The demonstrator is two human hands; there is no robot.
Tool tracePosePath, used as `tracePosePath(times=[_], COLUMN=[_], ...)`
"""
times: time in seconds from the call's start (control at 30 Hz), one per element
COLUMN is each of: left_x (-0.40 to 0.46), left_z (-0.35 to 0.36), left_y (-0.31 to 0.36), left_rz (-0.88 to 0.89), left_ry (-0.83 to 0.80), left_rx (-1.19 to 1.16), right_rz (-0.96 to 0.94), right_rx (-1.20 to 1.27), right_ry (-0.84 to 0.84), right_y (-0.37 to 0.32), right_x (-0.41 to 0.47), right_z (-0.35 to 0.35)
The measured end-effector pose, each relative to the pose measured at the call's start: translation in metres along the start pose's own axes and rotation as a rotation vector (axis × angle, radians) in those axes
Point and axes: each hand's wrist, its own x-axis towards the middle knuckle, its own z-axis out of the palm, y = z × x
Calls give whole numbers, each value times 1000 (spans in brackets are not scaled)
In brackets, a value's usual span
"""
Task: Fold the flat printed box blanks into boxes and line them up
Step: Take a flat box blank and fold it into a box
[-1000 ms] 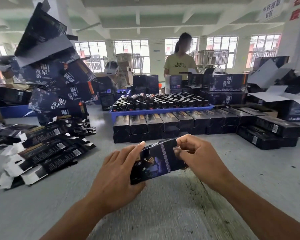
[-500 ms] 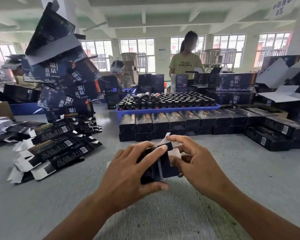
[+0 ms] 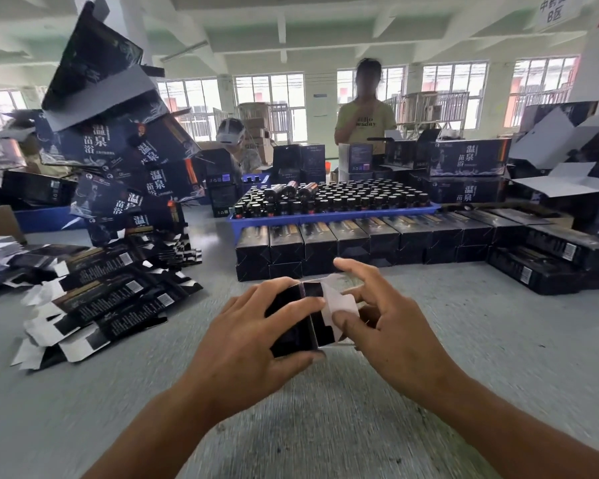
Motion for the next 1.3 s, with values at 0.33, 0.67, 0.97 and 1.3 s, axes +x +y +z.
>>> tracePosePath(times=[0.33, 0.67, 0.97, 1.3], left_x=[0, -4, -1, -3], left_z=[7, 6, 9, 9], left_y=[2, -6, 7, 2], left_rz=[-12, -63, 45, 10], left_ry=[15, 7, 10, 76], left_rx=[34, 19, 121, 116], right_rz=[-55, 19, -8, 45], right_rx=[-175, -143, -144, -39], right_ry=[26, -246, 41, -26], right_y=[-2, -2, -1, 2], right_x=[1, -1, -3, -1], right_z=[-3, -5, 1, 2])
